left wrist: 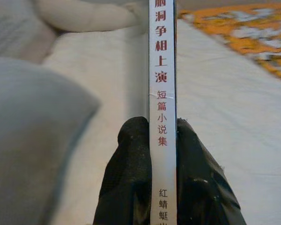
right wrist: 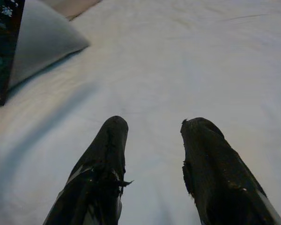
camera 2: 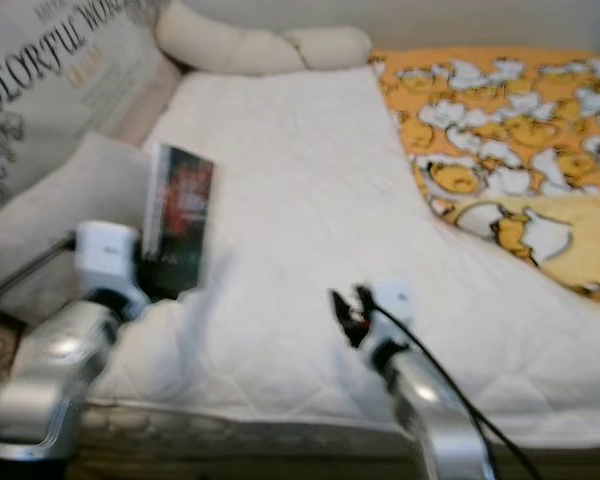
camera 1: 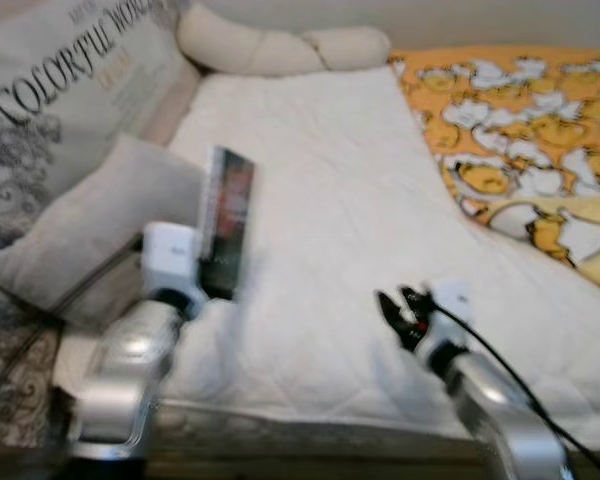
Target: Clean up the room
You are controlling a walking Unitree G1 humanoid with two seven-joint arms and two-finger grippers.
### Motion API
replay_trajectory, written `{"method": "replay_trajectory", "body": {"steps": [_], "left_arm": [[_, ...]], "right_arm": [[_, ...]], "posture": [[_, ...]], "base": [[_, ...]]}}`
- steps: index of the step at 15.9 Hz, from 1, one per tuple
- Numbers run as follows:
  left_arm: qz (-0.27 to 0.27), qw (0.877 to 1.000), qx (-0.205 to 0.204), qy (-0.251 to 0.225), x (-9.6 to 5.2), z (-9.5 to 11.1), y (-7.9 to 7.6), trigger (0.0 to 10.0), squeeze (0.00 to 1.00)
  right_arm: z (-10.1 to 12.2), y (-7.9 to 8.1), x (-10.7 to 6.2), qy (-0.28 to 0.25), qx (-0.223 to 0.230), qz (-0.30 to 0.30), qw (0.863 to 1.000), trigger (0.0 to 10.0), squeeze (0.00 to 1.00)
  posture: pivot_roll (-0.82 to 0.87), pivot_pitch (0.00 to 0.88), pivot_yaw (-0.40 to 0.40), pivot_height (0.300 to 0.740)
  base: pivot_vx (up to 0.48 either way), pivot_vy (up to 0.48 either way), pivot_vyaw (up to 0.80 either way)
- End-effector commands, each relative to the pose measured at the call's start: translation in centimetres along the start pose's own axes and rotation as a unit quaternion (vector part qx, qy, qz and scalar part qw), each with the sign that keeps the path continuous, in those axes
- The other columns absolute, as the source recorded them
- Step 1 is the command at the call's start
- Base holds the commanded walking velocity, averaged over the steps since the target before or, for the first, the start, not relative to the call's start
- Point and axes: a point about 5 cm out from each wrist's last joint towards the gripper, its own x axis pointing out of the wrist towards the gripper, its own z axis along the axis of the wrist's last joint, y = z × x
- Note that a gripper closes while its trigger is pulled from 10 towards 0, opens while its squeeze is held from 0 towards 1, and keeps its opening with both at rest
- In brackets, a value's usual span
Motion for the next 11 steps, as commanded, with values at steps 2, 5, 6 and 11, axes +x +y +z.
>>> {"method": "replay_trajectory", "body": {"steps": [2, 5, 6, 11], "left_arm": [[0.012, 1.0, 0.014, -0.024, -0.3, 1.1, 0.8, 10.0, 0.0], [0.013, 1.0, 0.015, -0.022, -0.3, 1.1, 0.9, 10.0, 0.0], [0.012, 1.0, 0.015, -0.022, -0.3, 1.2, 0.9, 10.0, 0.0], [-0.063, 0.996, -0.059, 0.03, 1.9, 0.8, 0.2, 10.0, 0.0]], "right_arm": [[0.5, 0.7, 0.3, -0.011, 0.006, 0.015, 1.0, 10.0, 0.0], [0.5, 0.5, 0.3, -0.008, 0.004, 0.015, 1.0, 10.0, 0.0], [0.5, 0.4, 0.3, -0.007, 0.002, 0.016, 1.0, 10.0, 0.0], [1.9, -1.2, 0.2, -0.005, -0.009, 0.07, 0.997, 10.0, 0.0]], "posture": [[0.02, 0.0, 0.054, 0.74], [0.02, 0.0, 0.055, 0.74], [0.02, 0.0, 0.056, 0.74], [0.01, 0.004, 0.06, 0.74]], "base": [[0.283, 0.0, 0.0], [0.277, 0.0, 0.0], [0.262, 0.0, 0.0], [0.0, 0.0, 0.0]]}}
